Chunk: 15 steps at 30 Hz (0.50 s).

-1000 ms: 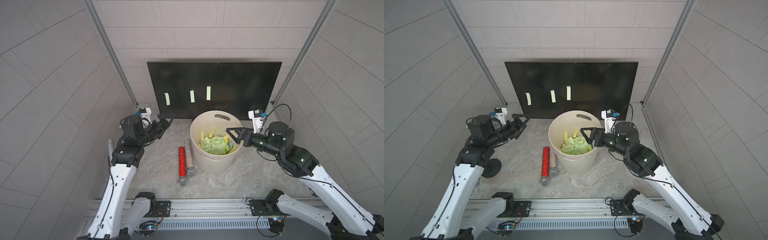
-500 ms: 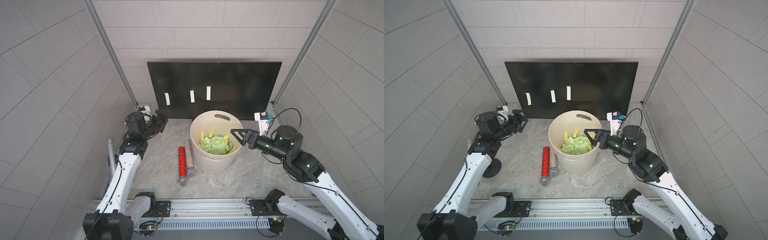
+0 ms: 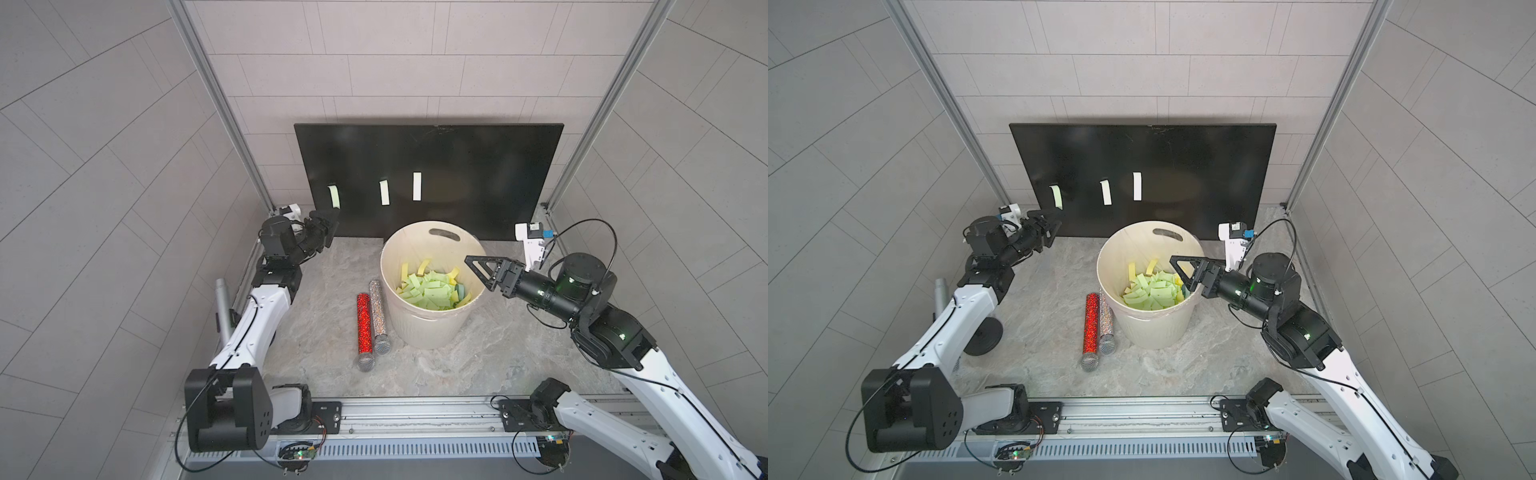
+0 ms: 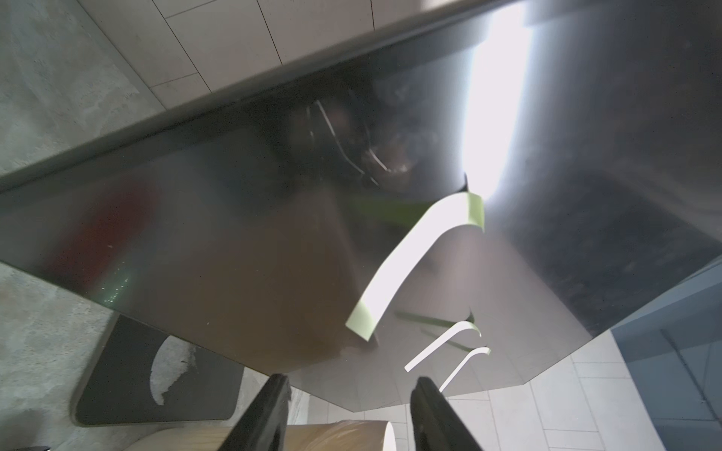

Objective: Remove the sticky note from the monitor
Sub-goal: Place the sticky note in the trash bin.

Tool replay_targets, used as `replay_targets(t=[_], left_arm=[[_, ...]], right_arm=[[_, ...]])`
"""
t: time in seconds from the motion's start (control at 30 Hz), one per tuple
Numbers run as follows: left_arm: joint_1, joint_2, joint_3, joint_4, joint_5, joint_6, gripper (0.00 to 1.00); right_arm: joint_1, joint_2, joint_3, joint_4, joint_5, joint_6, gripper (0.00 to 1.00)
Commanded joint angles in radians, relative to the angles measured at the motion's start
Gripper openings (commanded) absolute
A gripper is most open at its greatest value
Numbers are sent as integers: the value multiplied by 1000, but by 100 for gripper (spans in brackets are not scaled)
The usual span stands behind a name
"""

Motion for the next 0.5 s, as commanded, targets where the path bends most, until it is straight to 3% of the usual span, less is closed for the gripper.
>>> replay_targets(t=[0.0, 0.47], left_arm=[[7, 33, 15, 82, 24, -28, 52], [14, 155, 56, 257, 54, -143, 49]], right_arm=[[-7, -6, -12, 17, -8, 4, 85], [-14, -9, -11, 18, -5, 3, 85]])
